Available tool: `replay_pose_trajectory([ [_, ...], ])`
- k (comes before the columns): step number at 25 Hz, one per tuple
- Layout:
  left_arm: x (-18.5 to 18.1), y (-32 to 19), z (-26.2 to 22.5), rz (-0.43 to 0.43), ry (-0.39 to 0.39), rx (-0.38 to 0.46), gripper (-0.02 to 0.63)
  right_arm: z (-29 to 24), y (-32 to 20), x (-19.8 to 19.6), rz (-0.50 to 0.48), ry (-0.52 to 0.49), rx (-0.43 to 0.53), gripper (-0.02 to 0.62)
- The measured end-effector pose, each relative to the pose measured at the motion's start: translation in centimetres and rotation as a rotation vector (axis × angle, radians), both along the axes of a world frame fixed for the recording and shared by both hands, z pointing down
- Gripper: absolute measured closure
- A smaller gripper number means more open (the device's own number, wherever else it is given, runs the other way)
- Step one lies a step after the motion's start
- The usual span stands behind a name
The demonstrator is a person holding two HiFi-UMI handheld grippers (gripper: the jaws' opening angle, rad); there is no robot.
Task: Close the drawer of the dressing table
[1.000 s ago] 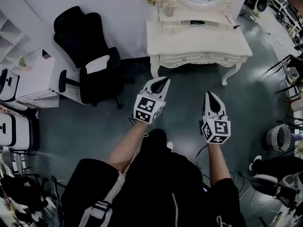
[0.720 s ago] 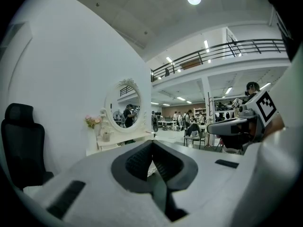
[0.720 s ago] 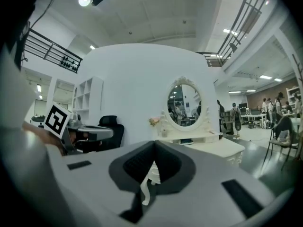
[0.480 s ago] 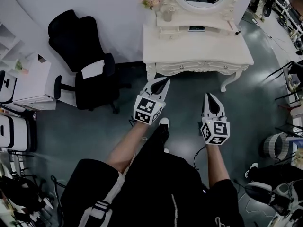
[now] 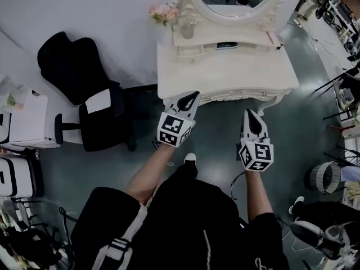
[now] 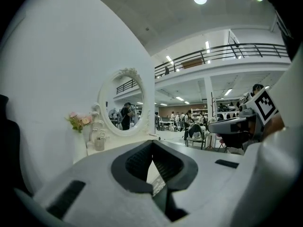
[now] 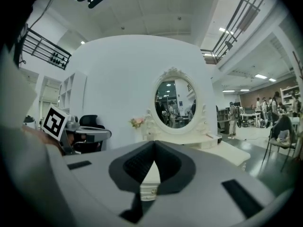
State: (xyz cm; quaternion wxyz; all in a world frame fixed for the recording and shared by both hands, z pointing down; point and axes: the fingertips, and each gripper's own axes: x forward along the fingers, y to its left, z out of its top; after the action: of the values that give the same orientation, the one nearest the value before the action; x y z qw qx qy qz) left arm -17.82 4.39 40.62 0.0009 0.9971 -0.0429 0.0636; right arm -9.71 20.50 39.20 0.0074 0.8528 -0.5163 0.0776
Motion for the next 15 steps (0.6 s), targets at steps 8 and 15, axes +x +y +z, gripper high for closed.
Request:
replay_pose_trajectory([
  [8,7.0,-4.8,0.4,0.033,0.003,-0.01,0.601,0.1,-4.7,6.3,0.033,0.005,-0.001,0.592],
  [15,11.5,-7.7,1.5,0.022,-0.015,-0.013,0.601,0.9,-7.7,11.6,0.036,-0.001,-0.002,0.592],
])
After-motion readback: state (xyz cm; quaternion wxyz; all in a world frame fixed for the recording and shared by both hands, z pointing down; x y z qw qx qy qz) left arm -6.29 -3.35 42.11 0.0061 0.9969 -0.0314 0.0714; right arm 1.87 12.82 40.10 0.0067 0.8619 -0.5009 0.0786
